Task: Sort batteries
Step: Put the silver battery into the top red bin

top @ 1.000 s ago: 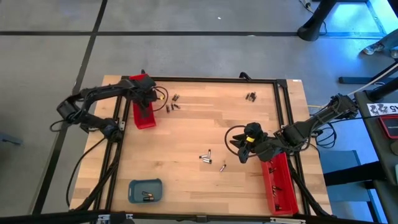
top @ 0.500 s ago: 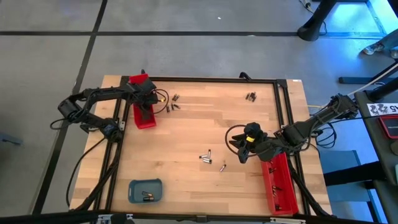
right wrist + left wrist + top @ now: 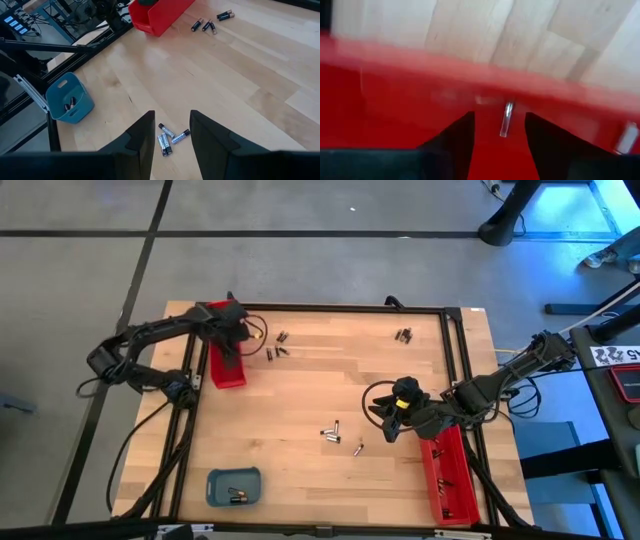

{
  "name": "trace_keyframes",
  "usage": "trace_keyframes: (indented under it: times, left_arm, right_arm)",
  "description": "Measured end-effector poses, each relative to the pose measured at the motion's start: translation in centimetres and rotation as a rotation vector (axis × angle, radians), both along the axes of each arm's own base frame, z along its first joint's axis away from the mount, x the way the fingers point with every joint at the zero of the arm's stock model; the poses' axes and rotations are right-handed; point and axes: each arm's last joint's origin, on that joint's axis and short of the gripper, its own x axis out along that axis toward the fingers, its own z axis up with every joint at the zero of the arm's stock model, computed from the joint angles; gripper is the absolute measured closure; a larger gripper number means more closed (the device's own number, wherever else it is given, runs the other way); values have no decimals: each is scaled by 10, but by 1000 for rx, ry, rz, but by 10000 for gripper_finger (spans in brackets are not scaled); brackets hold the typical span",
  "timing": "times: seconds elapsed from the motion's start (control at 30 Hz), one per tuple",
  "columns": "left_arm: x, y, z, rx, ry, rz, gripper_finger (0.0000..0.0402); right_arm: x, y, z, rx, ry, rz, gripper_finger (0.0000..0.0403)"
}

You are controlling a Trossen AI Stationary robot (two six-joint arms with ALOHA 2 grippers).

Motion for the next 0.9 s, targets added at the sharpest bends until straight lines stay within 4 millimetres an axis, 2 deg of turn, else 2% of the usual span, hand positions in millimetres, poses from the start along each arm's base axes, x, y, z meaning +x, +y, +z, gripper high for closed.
trace_keyframes:
  times: [0.13,0.27,0.37,0.47,0.57,0.67,0.9]
  left_arm:
    - [2,-3,33,53,-82,97,232]
    - [4,-14,66,113,-212,181,235]
    - [7,-28,88,136,-353,200,241]
    - [9,-46,104,145,-497,211,248]
    - [10,-65,116,134,-625,210,256]
    - [15,-84,125,99,-734,172,265]
    - [40,-123,137,1,-944,76,284]
  right_arm:
    - [0,0,0,-29,20,42,279]
    - [0,4,-3,-92,92,222,279]
    - [0,6,-8,-216,167,383,279]
    - [3,9,-18,-290,247,463,279]
    - [9,7,-31,-371,348,522,279]
    - [14,3,-52,-371,414,636,278]
    - [27,-9,-105,-258,307,938,278]
